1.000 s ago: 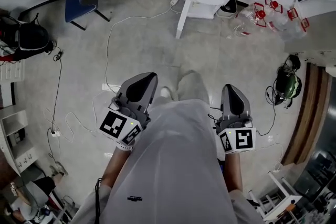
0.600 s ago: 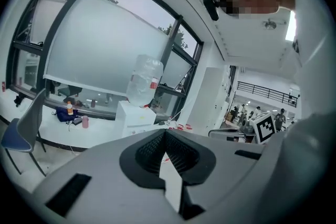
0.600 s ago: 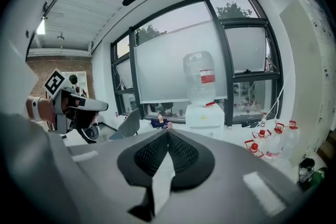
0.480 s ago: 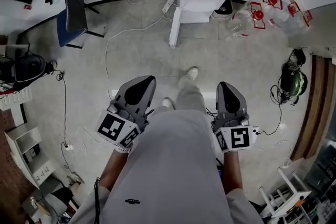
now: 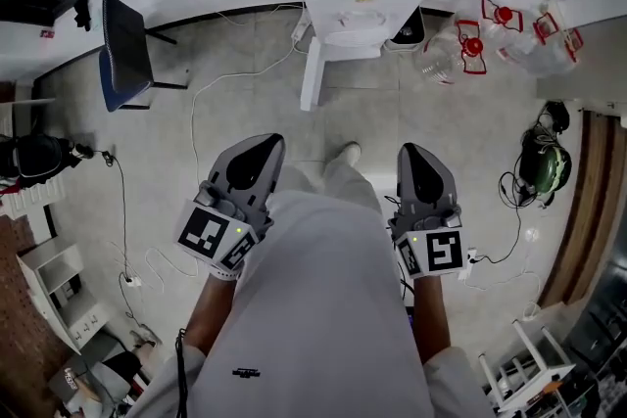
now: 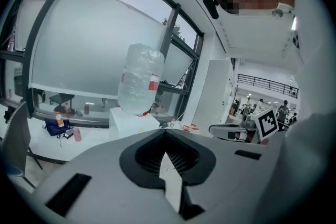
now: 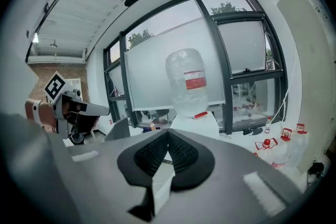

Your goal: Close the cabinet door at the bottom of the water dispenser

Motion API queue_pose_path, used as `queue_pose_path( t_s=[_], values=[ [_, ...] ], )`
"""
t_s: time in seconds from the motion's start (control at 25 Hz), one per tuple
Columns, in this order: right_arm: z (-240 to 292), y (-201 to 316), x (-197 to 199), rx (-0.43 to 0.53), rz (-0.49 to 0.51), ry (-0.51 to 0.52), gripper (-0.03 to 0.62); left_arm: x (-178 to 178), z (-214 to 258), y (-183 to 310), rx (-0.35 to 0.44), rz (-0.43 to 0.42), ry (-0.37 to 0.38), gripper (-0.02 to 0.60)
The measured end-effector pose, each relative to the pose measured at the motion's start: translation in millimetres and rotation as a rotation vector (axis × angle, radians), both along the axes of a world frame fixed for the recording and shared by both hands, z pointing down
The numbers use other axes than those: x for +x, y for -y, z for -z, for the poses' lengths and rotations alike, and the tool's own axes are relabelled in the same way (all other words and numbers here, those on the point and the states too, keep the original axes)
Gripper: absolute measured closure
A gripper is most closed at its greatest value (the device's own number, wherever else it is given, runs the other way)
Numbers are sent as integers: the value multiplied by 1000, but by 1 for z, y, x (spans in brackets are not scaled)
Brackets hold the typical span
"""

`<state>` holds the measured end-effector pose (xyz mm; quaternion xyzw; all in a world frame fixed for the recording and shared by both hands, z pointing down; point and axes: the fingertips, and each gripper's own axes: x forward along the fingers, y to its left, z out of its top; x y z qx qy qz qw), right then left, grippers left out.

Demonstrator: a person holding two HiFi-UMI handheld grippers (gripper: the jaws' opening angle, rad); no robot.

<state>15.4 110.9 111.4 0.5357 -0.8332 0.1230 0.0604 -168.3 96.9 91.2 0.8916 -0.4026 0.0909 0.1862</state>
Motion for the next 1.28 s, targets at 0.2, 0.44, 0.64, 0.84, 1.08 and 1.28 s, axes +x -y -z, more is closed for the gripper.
queue_pose_path(
  t_s=[0.2, 0.44, 0.64, 0.84, 1.08, 1.28],
  values=[
    [-10, 16, 7, -26, 2, 7, 584, 7, 2, 20, -4, 8, 13, 575],
    [-15, 24, 4, -37, -19, 24, 584, 13, 1, 37, -6, -27, 18, 575],
    [-24, 32, 4, -48, -15, 31, 585, 23, -3, 50, -6, -43, 26, 575],
    [-41, 35, -4, -64, -1, 14, 585, 29, -21, 49, -33, -60, 38, 575],
    [-72, 39, -14, -119, 19, -15, 585, 36, -42, 55, -78, -75, 48, 575],
    [-94, 47, -20, -135, 23, 3, 584, 40, -64, 64, -109, -86, 61, 575]
  ],
)
